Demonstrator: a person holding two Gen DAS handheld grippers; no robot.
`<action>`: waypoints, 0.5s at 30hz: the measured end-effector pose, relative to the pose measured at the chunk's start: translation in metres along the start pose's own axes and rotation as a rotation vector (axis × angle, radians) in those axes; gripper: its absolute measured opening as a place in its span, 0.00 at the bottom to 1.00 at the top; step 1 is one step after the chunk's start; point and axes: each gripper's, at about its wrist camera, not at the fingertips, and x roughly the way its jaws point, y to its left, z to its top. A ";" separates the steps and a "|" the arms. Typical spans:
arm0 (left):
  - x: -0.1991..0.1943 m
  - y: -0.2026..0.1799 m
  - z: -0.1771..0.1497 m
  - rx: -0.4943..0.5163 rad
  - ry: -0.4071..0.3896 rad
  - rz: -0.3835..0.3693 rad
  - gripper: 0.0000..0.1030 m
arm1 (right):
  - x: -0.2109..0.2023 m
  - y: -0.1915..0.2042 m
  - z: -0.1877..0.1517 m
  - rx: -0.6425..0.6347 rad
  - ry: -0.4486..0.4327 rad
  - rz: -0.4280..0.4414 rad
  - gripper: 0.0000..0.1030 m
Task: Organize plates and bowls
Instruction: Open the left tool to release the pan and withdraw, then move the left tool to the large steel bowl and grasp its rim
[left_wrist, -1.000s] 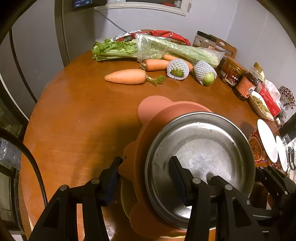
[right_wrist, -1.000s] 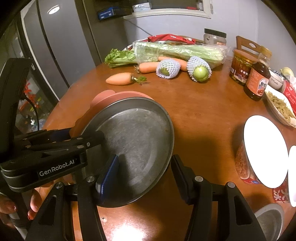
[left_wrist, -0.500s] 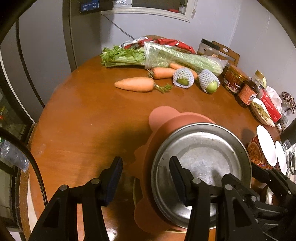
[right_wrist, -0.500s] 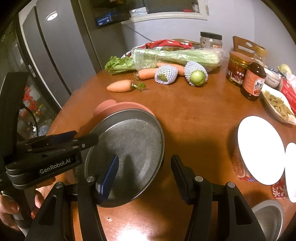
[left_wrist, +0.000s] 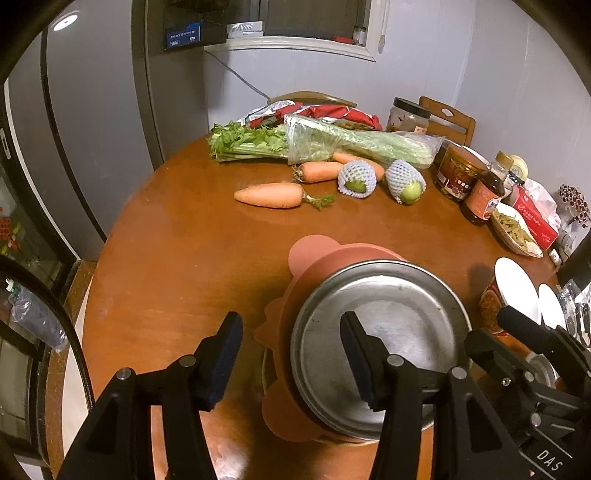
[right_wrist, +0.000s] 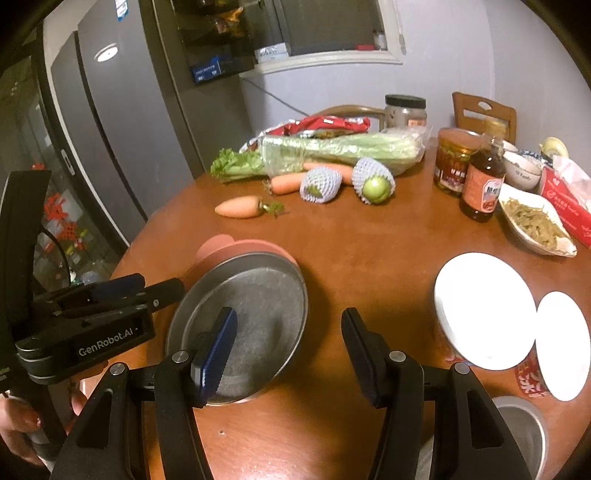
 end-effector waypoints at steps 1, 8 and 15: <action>-0.002 -0.001 -0.001 -0.001 -0.004 0.000 0.53 | -0.002 0.000 0.000 -0.002 -0.005 -0.003 0.60; -0.020 -0.021 -0.003 0.013 -0.034 0.001 0.54 | -0.029 -0.010 -0.001 -0.009 -0.057 -0.026 0.61; -0.033 -0.050 -0.005 0.040 -0.059 -0.019 0.55 | -0.061 -0.028 -0.003 -0.007 -0.110 -0.040 0.67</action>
